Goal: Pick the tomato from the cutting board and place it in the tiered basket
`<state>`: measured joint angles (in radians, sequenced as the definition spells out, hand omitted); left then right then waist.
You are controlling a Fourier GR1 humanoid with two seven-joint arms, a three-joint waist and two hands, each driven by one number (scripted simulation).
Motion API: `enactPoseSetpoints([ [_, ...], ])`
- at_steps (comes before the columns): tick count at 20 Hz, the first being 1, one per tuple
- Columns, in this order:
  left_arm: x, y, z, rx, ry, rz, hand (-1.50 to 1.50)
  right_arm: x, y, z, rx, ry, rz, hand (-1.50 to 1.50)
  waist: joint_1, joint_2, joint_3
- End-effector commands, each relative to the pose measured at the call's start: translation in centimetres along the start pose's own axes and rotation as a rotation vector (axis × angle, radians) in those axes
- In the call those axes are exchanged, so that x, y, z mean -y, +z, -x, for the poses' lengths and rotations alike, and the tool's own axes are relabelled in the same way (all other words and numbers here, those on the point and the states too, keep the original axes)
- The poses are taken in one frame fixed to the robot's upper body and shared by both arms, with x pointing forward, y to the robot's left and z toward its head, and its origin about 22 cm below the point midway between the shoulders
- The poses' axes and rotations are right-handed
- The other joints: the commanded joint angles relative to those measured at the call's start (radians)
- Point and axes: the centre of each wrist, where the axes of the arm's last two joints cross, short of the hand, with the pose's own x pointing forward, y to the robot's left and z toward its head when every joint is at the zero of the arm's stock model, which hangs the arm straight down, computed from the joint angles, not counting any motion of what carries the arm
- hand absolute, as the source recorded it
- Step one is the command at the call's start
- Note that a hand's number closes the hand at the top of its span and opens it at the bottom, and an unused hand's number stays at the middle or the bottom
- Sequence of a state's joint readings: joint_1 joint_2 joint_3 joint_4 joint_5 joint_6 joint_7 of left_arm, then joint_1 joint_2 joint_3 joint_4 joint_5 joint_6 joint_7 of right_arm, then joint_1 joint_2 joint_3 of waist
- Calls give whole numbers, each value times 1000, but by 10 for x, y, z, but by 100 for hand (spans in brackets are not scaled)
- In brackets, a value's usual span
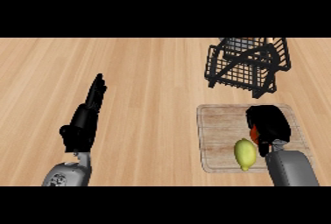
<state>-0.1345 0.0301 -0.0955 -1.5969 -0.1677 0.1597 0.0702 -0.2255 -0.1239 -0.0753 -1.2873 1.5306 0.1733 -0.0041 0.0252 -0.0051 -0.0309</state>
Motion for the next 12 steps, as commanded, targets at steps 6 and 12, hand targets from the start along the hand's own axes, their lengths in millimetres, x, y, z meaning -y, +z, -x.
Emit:
enactPoseSetpoints([
  [6, 9, -5, 5, -7, 0, 16, 0, 83, -24, -106, -409, 11, 12, 150, 28, 7, 30],
  [12, 9, -6, 0, 9, 1, 26, 0, 176, -3, -161, -508, -37, 188, 150, 9, 0, 30],
])
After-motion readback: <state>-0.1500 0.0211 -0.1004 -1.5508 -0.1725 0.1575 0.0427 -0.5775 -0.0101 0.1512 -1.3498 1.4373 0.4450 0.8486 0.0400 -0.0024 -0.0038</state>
